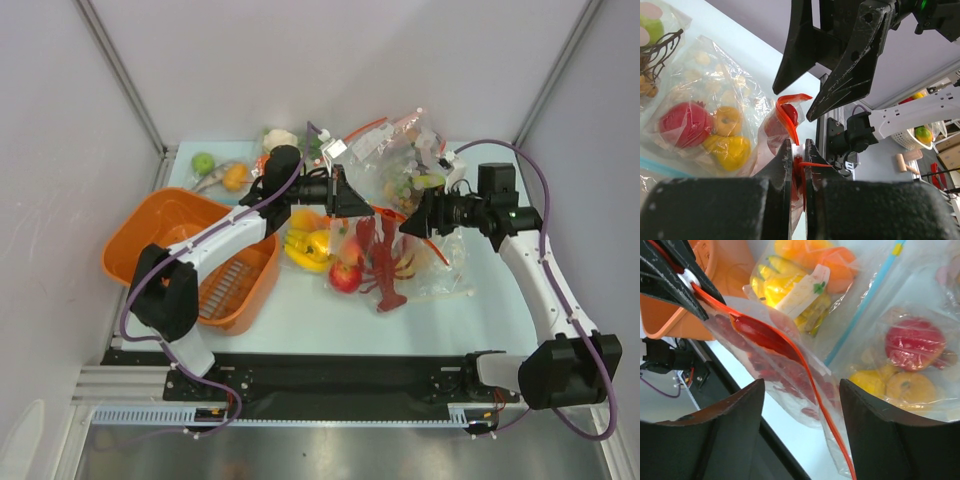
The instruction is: Open the zip-top bag and remove the fake food
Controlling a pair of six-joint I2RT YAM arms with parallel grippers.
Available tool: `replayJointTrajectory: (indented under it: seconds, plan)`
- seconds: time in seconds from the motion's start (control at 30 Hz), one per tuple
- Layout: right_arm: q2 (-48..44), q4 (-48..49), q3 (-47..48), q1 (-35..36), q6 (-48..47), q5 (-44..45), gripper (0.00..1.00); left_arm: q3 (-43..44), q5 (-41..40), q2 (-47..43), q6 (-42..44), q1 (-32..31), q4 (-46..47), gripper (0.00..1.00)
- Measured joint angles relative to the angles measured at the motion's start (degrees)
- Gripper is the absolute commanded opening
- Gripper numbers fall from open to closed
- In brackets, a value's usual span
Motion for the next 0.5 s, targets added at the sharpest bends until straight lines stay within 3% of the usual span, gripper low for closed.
replayJointTrajectory:
  seconds: [0.07, 0.23, 0.33, 0.37, 0.5]
  plan:
    - [-0.52, 0.07, -0.87, 0.00, -0.02, -0.63, 0.56, 0.00, 0.00, -0.04, 0.33, 0.00, -0.31, 0.00]
    - [-0.57, 0.39, -2.69, 0.00, -0.15, -1.18, 0.43, 0.02, 0.07, -0.28, 0.44, 0.00, -0.66, 0.00]
    - [-0.35, 0.42, -2.86, 0.00, -0.50, -1.42, 0.23, 0.02, 0.28, -0.46, 0.50, 0.00, -0.72, 0.00]
    - [-0.24, 0.42, -2.86, 0.00, -0.68, -1.44, 0.00, 0.09, 0.31, -0.50, 0.57, 0.00, -0.79, 0.00]
    - [0.31, -0.61, -2.10, 0.04, -0.50, -1.57, 0.00, 0.79, 0.07, -0.81, 2.25, 0.00, -2.91, 0.00]
